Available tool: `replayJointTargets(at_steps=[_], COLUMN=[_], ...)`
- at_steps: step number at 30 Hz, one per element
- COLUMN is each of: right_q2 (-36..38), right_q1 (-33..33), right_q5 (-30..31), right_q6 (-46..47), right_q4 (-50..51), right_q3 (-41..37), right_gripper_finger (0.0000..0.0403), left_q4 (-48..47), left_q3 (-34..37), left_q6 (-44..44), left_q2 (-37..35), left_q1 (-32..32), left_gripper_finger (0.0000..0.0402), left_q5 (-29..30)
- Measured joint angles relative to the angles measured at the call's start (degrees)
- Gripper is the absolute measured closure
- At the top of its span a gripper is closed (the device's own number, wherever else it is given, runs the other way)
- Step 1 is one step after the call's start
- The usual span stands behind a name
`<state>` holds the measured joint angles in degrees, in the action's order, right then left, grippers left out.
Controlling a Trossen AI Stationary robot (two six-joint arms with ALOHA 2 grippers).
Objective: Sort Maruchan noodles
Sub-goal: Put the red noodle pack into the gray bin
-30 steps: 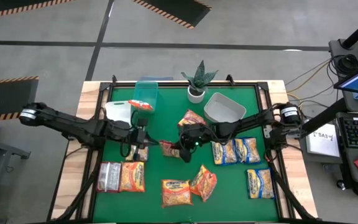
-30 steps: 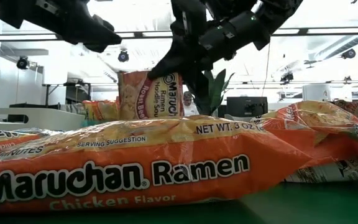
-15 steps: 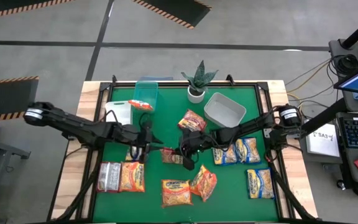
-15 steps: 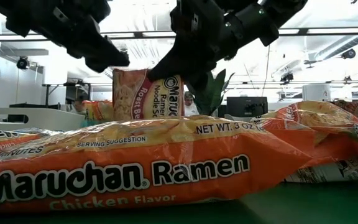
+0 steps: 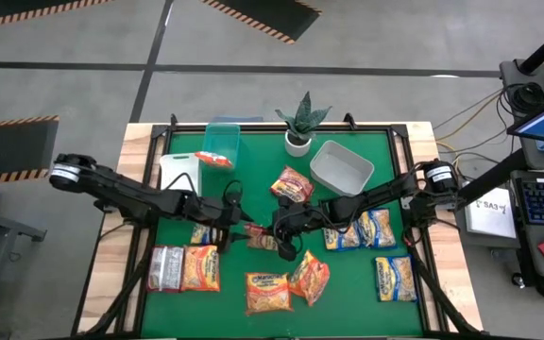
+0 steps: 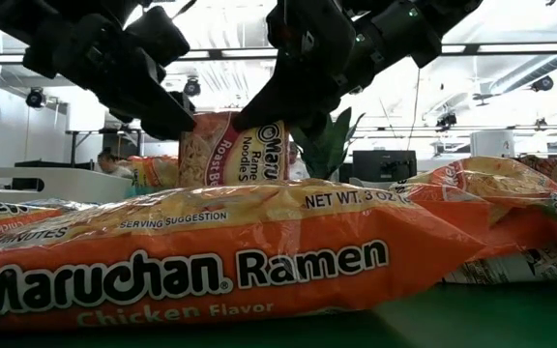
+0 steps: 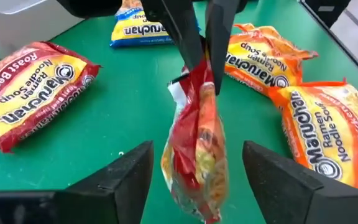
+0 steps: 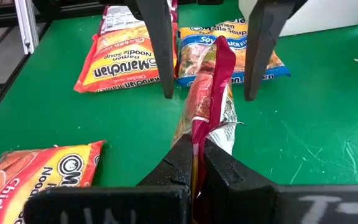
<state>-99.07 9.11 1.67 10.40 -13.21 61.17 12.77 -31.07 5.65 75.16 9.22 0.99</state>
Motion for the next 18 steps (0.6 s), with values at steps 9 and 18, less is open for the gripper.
replayJointTargets(at_steps=[9,18], right_q2=[0.25,4.48], right_q1=[-0.01,-0.28], right_q5=[-1.68,-2.12], right_q6=[3.61,6.56], right_q4=[1.80,10.59], right_q3=[0.00,0.88], right_gripper_finger=[0.0347,0.0193], left_q4=[0.64,0.44], left_q3=[-1.14,-1.14], left_q6=[-2.35,-2.56], left_q2=[3.15,3.54], left_q1=[0.95,1.12], left_gripper_finger=[0.0294,0.0395], left_q5=[-0.13,-0.15])
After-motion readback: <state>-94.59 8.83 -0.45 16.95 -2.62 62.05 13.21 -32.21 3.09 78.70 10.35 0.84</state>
